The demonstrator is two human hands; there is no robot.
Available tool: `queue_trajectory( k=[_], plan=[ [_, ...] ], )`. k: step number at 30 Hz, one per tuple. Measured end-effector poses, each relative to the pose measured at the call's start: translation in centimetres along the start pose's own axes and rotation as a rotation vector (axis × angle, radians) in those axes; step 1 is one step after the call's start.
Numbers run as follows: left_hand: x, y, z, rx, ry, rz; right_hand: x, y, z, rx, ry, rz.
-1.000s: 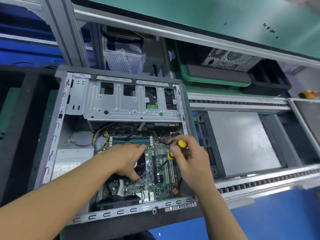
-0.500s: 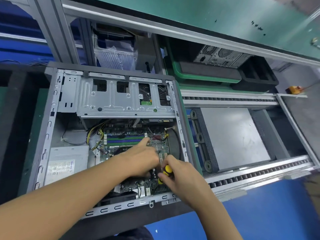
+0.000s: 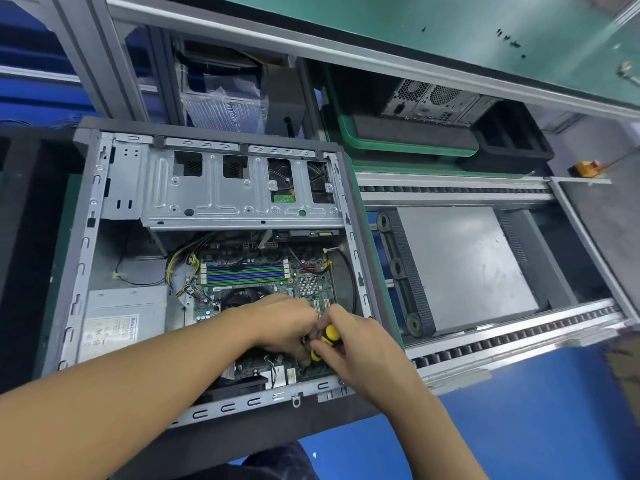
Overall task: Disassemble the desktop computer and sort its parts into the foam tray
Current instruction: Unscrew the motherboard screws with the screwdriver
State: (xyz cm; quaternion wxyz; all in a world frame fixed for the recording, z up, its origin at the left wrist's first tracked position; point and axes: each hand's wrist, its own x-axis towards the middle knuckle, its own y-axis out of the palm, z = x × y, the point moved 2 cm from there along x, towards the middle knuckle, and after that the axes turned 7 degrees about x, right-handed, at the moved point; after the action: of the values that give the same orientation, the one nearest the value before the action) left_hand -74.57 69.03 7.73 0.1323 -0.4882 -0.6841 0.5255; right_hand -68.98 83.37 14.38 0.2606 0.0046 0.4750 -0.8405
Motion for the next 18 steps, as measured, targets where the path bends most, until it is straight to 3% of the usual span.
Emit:
queue_trajectory(
  k=[18],
  plan=[
    [0.01,0.16,0.02,-0.009,0.041,-0.063,-0.37,-0.45,0.51,0.029,-0.006,-0.011]
  ],
)
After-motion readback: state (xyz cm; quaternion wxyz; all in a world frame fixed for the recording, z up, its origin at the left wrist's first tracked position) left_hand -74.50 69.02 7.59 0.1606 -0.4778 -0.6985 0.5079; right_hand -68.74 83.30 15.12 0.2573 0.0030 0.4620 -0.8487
